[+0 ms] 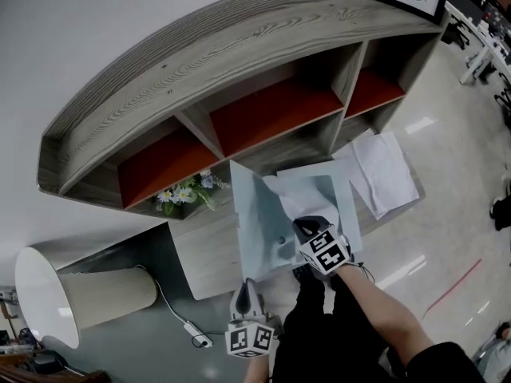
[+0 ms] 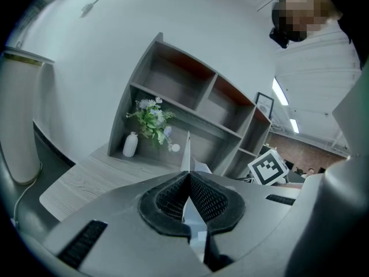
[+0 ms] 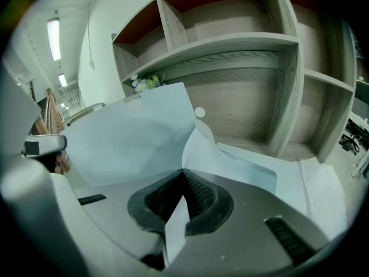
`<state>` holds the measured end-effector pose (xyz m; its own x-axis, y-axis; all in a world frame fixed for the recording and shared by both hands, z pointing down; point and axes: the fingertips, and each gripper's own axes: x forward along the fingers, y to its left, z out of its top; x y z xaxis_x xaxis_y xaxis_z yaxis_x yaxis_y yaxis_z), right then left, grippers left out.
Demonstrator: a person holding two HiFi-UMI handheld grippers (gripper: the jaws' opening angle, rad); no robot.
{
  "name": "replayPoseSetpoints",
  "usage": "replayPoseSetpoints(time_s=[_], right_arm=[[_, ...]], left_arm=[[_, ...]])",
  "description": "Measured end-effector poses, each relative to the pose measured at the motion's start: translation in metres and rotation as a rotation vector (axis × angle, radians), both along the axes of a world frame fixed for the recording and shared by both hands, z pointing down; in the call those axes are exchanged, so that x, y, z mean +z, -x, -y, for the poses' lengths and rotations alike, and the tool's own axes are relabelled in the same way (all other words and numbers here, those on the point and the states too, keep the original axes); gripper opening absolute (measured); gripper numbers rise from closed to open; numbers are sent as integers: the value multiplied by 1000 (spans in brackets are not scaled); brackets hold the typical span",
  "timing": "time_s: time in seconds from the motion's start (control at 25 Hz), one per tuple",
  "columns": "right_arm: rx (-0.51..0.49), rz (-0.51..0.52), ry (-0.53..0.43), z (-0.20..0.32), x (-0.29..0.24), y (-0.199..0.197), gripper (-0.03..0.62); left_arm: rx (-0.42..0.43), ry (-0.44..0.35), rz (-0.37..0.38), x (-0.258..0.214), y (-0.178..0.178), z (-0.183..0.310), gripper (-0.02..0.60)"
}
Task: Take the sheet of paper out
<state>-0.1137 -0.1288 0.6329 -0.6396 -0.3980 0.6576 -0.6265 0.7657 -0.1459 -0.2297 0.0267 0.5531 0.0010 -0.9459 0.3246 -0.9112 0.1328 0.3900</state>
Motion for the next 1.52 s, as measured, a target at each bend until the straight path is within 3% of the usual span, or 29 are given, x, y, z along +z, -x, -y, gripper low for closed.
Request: replayPoseSetpoints(time_s=[0.8,1.0,1.52], right_arm=[[14,148,-134,-19,-94,-18,12],[34,193,-174,-18,-123,-27,12],[59,272,-230,-24,-160,-49,12]], left_arm=[[50,-17,17,-8,-12,5,14],[110,-25,70,-13,-22,8,15],[231,-138,98,-57,-47,16,15]])
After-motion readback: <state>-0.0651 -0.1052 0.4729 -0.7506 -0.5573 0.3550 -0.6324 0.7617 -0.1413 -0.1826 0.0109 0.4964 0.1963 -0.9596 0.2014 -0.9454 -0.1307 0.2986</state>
